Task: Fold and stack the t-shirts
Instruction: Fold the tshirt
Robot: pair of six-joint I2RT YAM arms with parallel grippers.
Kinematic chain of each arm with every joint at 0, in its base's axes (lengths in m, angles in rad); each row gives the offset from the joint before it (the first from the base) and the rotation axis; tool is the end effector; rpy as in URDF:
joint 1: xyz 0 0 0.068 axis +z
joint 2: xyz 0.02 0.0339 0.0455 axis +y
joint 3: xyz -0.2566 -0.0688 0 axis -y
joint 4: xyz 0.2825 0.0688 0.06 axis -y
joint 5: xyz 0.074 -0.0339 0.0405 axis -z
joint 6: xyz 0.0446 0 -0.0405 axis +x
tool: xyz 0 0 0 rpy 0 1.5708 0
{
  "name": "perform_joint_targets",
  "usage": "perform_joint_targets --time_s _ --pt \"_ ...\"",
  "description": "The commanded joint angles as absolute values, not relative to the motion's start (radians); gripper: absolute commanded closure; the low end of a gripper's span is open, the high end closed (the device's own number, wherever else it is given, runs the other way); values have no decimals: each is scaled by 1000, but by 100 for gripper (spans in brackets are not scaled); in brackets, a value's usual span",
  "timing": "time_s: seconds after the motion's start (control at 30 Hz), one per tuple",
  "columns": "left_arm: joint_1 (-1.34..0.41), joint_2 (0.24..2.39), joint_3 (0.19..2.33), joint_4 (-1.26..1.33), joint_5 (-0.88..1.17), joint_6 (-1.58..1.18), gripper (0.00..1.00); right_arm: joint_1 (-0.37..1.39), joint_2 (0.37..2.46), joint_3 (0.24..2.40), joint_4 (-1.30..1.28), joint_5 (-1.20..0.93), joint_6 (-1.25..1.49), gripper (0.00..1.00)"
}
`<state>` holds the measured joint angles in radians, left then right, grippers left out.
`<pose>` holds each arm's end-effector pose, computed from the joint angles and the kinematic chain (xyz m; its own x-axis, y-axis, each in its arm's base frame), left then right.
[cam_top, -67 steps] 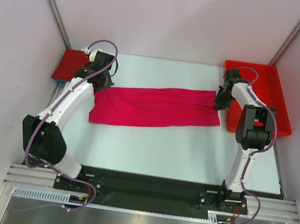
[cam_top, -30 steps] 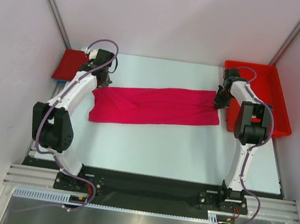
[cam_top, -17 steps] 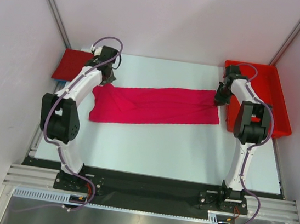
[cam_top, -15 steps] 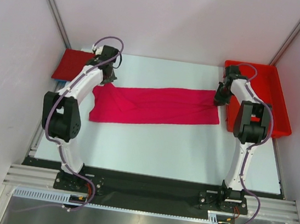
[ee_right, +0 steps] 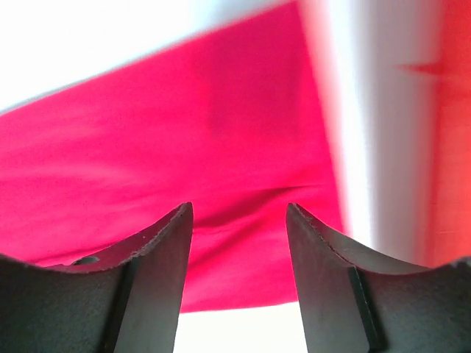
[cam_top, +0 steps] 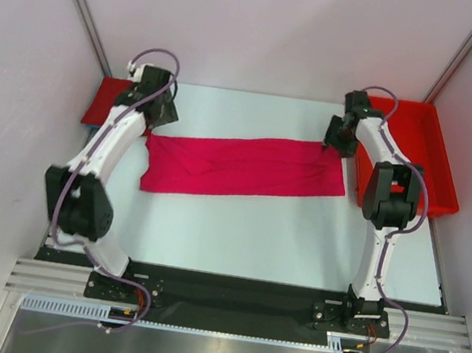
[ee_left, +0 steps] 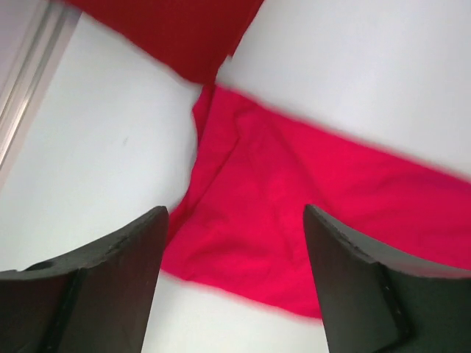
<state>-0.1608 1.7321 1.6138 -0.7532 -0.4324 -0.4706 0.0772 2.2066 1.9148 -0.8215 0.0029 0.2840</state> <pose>0.4201 -0.0492 0.3054 -0.6185 -0.3168 -0.7191 -0.4503 0.8929 -0.0060 0.5111 0.0394 0.1898 -0.8799 0.2130 -0.4247 0.1778 0.9766 0.1213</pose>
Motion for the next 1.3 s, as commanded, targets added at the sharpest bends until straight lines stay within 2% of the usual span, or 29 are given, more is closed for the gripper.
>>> perform_joint_targets --time_s 0.0,0.07,0.13,0.27,0.4,0.53,0.7,0.83,1.2,1.27 --pt "-156 1504 1406 -740 -355 -480 22 208 2114 1960 -760 -92 287 41" --pt "-156 1381 1225 -681 -304 -514 31 316 2126 1985 -700 -184 269 41" --pt "-153 1298 1131 -644 -255 -537 40 423 2172 2032 -681 -238 236 41" --pt "-120 1230 955 -580 -147 -569 49 569 2296 2198 -678 -268 186 40" --pt "-95 1212 899 -508 -75 -578 51 663 2404 2345 -667 -262 150 39" --pt "-49 1235 861 -483 -35 -586 55 721 2456 2359 -626 -270 124 34" --pt "-3 1288 799 -447 -15 -621 59 787 2514 2408 -633 -229 68 34" --pt "51 1328 778 -417 18 -626 61 825 2540 2422 -644 -192 20 39" --pt "60 1407 765 -379 17 -644 62 891 2580 2418 -647 -110 -20 48" --pt "61 1423 764 -379 15 -652 62 891 2594 2416 -641 -103 -15 54"
